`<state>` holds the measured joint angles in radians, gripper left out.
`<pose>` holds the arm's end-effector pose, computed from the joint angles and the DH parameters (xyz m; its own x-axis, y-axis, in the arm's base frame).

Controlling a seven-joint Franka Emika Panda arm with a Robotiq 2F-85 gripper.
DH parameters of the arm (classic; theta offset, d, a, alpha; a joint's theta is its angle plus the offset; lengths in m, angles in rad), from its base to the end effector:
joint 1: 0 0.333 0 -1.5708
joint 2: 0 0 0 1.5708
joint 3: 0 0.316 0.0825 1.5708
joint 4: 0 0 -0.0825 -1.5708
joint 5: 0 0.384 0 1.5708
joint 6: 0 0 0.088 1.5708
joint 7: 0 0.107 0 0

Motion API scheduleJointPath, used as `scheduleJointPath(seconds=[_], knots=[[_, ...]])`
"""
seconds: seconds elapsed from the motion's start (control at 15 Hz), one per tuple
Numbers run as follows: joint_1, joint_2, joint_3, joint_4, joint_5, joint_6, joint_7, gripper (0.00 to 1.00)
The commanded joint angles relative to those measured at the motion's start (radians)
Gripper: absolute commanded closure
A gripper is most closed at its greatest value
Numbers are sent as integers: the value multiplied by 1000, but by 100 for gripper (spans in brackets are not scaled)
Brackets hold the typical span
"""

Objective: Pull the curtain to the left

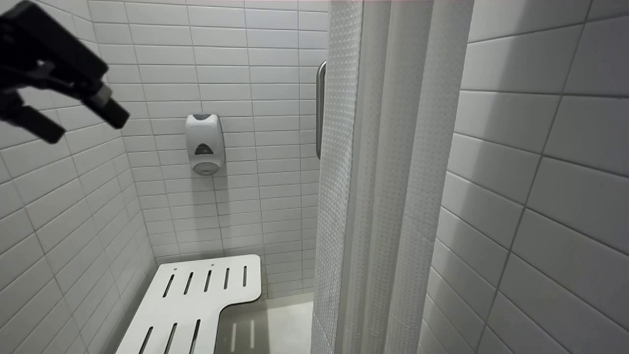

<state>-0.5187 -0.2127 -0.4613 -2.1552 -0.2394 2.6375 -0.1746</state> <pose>0.2937 -0.4564 0.5581 0.6841 -0.4343 0.5860 -0.6551 -0.7190 0.2321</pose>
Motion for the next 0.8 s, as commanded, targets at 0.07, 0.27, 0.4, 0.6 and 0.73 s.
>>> scheduleJointPath(seconds=[0.07, 0.27, 0.4, 0.6, 0.73], knots=[[-52, 204, -30, 240, -110, -2, 123, 0], [-39, 170, -38, 199, -79, 1, 88, 0], [-42, 201, -40, 222, -78, 1, 94, 0], [-36, 195, -35, 211, -85, 14, 96, 0], [-32, 203, -34, 210, -112, 48, 125, 0]])
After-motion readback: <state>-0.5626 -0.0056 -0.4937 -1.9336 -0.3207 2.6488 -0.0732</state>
